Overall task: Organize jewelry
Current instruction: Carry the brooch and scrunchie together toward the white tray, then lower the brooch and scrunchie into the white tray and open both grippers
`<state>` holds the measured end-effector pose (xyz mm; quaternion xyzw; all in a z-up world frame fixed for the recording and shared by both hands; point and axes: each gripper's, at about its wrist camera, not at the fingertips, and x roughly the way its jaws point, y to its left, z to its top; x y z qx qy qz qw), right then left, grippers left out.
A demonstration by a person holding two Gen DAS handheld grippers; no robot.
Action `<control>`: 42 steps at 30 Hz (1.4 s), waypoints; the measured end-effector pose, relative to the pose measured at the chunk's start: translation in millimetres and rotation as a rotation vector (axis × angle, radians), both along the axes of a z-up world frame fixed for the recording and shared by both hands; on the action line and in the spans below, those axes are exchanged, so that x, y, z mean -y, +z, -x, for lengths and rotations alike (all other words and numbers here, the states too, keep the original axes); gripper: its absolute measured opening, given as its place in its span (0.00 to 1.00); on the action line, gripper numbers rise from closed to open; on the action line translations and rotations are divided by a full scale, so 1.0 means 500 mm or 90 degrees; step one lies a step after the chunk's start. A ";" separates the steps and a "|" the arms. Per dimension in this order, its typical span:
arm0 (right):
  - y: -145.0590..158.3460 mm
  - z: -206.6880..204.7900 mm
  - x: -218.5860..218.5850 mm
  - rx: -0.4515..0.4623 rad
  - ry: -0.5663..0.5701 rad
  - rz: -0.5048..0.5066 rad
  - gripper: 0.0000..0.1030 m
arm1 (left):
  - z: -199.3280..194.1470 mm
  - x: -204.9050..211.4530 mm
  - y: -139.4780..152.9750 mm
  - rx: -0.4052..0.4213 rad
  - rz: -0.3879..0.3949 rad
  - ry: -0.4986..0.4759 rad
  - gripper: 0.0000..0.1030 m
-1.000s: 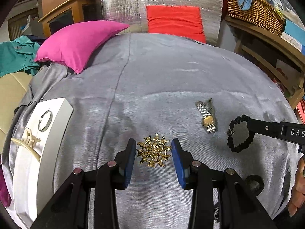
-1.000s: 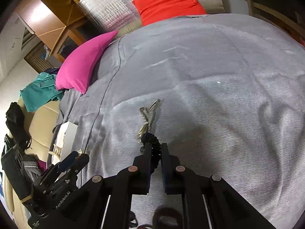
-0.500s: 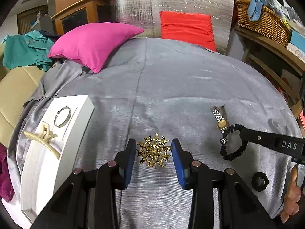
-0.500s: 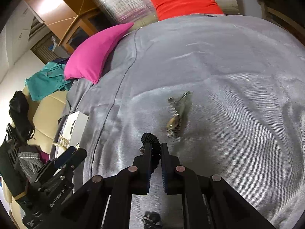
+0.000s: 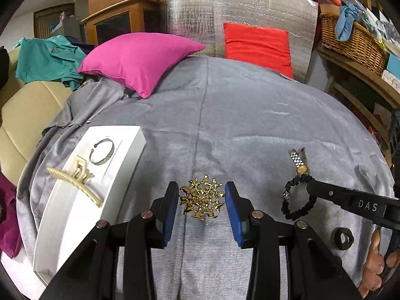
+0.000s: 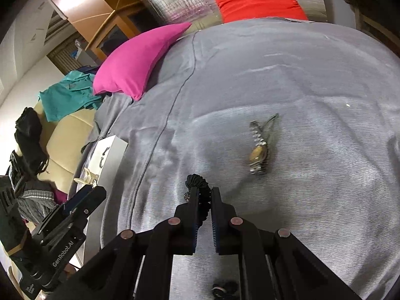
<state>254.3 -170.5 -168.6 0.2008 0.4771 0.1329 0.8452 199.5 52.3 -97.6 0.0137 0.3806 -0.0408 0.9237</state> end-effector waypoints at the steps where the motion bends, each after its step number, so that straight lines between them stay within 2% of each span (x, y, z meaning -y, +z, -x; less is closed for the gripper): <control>1: 0.001 0.000 -0.006 0.001 0.003 0.000 0.10 | 0.002 -0.007 0.003 0.001 0.004 0.004 0.38; 11: 0.009 0.002 -0.061 0.010 0.031 -0.006 0.10 | 0.037 -0.082 0.039 0.037 0.020 0.062 0.38; 21: 0.045 0.007 -0.126 0.047 0.064 -0.026 0.10 | 0.059 -0.159 0.055 0.056 0.033 0.133 0.38; 25: 0.076 0.014 -0.163 0.074 0.087 -0.031 0.10 | 0.068 -0.216 0.065 0.066 0.046 0.184 0.38; 27: 0.091 0.018 -0.187 0.090 0.105 -0.033 0.10 | 0.073 -0.258 0.068 0.066 0.041 0.229 0.38; 30: 0.111 0.021 -0.236 0.107 0.131 -0.039 0.10 | 0.076 -0.310 0.061 0.054 0.044 0.271 0.38; 35: 0.128 0.021 -0.316 0.122 0.170 -0.037 0.10 | 0.077 -0.401 0.035 0.011 0.096 0.326 0.38; 42: 0.131 0.005 -0.416 0.124 0.211 -0.029 0.10 | 0.073 -0.420 0.011 -0.025 0.114 0.327 0.38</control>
